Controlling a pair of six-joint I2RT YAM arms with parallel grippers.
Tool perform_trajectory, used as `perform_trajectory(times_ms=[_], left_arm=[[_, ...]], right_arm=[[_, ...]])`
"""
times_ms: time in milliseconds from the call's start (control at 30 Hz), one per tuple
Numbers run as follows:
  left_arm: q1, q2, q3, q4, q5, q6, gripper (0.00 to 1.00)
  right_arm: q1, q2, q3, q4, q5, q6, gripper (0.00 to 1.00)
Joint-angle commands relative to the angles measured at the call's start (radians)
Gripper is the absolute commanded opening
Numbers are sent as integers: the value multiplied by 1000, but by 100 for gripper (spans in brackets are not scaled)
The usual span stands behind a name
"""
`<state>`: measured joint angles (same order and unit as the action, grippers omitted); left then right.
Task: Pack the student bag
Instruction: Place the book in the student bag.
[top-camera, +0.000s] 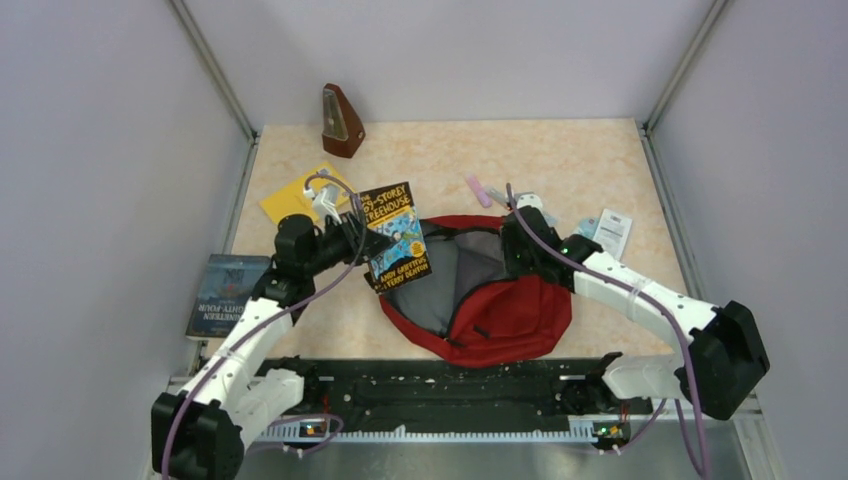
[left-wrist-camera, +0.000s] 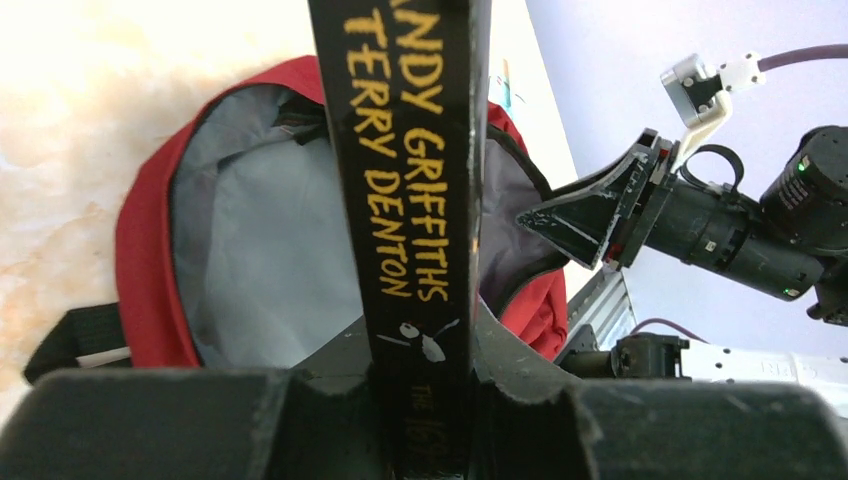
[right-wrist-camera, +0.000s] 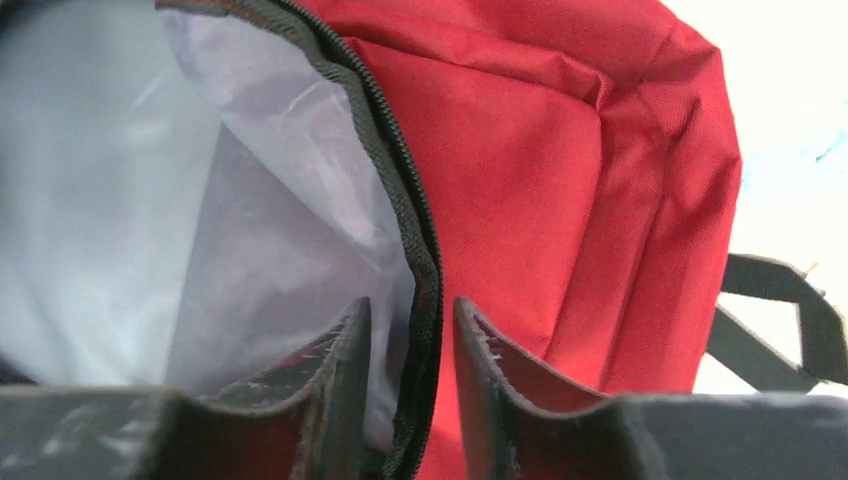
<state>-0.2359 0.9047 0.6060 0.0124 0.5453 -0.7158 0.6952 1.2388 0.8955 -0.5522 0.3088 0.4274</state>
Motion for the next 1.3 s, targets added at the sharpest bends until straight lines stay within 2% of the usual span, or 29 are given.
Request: perform_trajectory(times_ms=[0,33,100,400,567,800,933,1067,1267], left_arm=[[-48,32,-31,219,14,-47,0],[-60,48,-42,242,6,-58,0],[-80,74,-52,277,0,-71,0],[-186,207,-70,361,-38,-82,0],[-216,257,-90,442,-51,-122,0],[-305,426,-54,600,-69,-175,0],[-329,504,-43,732,-43,-244,0],[-368,542,-32,778,-32,-288,0],[-404,580,-59,905,3,-436,0]], right_arm=[[-6,8,36,4,-9,9,17],[-6,0,49,-4,-2,4,9],[-7,-29,86,-17,4,-10,0],[-6,-101,214,-34,-41,-21,0],[-6,-145,214,40,-106,-20,0],[-6,-131,223,100,-159,-32,0],[-6,-122,215,124,-185,-25,0],[-7,-102,210,135,-174,-31,0],[-6,-62,214,151,-163,-43,0]])
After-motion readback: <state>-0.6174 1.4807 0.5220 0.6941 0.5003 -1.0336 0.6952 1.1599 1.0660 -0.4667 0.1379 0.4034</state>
